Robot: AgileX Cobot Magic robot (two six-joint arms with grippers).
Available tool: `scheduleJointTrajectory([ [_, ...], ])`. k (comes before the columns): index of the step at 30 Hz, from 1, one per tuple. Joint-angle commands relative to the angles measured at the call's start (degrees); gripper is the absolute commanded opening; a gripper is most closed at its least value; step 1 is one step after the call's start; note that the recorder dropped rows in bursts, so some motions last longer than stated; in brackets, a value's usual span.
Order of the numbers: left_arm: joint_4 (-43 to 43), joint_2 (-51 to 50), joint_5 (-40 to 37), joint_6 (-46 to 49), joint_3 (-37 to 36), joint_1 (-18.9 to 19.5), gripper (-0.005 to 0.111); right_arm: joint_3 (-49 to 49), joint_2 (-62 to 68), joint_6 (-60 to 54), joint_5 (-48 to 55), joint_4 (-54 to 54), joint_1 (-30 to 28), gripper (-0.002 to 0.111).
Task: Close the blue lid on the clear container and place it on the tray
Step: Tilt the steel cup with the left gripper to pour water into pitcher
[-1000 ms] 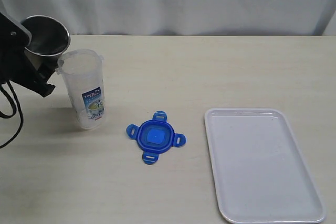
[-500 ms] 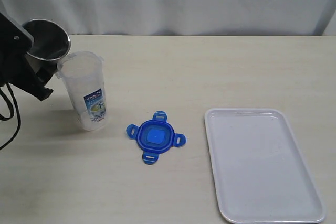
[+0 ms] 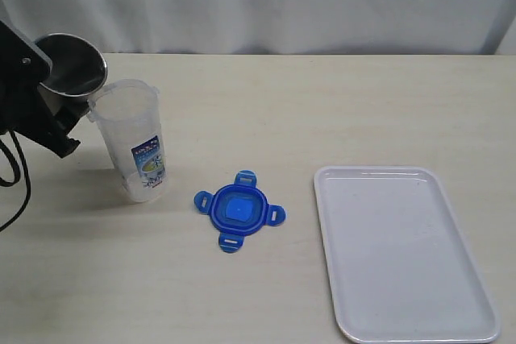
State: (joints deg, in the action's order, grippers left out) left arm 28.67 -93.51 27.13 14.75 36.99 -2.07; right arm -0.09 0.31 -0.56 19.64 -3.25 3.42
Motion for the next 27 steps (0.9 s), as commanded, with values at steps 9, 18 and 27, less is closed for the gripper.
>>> scheduleJointTrajectory([
  [9,-4.58,1.02,5.31,-1.88,0.93,0.06,0.000,0.09,-0.31,-0.15,-0.05,-0.17,0.08,0.004],
  [18,-4.56,2.83,5.19,-3.03,0.93,0.06,0.000,0.09,-0.31,-0.15,-0.05,-0.17,0.08,0.004],
  [27,-2.04,6.01,2.88,-2.59,0.93,0.06,0.000,0.09,-0.31,-0.15,-0.05,-0.17,0.08,0.004],
])
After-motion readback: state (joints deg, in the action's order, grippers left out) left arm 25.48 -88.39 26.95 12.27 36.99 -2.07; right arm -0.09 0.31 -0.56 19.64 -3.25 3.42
